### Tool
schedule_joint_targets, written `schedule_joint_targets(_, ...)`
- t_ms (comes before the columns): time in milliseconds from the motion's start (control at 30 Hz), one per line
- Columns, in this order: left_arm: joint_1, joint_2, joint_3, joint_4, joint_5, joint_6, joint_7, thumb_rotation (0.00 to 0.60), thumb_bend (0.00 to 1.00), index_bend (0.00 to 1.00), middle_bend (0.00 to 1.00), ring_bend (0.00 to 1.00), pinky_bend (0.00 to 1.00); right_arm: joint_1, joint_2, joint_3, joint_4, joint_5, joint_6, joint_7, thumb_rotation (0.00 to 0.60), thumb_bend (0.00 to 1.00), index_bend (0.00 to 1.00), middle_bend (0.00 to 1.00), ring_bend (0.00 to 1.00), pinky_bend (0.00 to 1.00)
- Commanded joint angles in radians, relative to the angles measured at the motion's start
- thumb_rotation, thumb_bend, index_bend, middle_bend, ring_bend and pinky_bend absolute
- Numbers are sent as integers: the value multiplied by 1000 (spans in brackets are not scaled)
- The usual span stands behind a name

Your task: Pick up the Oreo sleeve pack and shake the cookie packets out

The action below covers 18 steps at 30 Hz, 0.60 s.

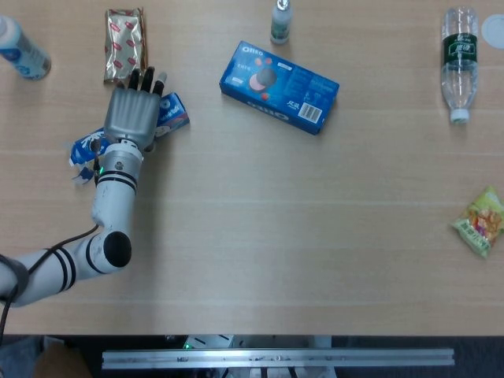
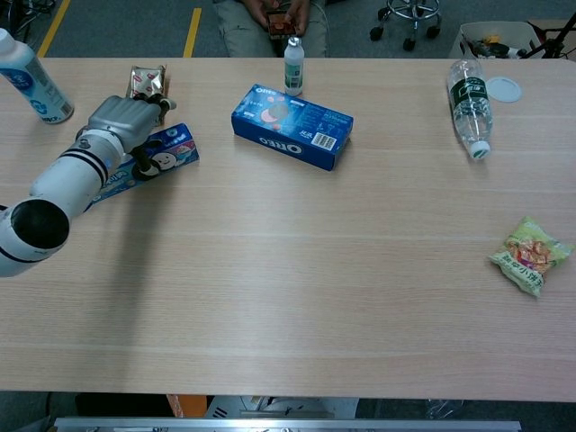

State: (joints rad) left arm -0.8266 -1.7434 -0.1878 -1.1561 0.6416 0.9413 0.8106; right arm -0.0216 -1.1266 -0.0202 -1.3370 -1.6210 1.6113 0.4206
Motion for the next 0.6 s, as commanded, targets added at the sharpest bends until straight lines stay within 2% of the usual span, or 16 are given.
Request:
schedule_joint_targets(33,-3,-18,8,45,24,-18,-29,600,151,159,150,153,307,0,0,0,0,0,-1,0,600,305,731,682,714,716)
schedule_joint_targets(133,1,-25,12,67,39,-30,-52,600,152,238,215,212,326,0,0,1,1,0,-1,0,600,304,731,682,715,716)
schedule_joint_targets(267,3,-29,21,78,37,-53,-56,600,152,339,279,282,420,-2,0,1,0,-1,3,0,600,303,731,682,715,716)
schedule_joint_targets(500,6,-27,20,62,31,-51,-60,600,152,436,418,422,546,-8,0,0,3,-1,8,3,600,303,731,682,715,716)
schedule_joint_targets(600,10,-20,7,32,15,-61,-79,600,152,461,437,429,564,-9,-1,0,5,-3,9,5,600,303,731,682,714,716)
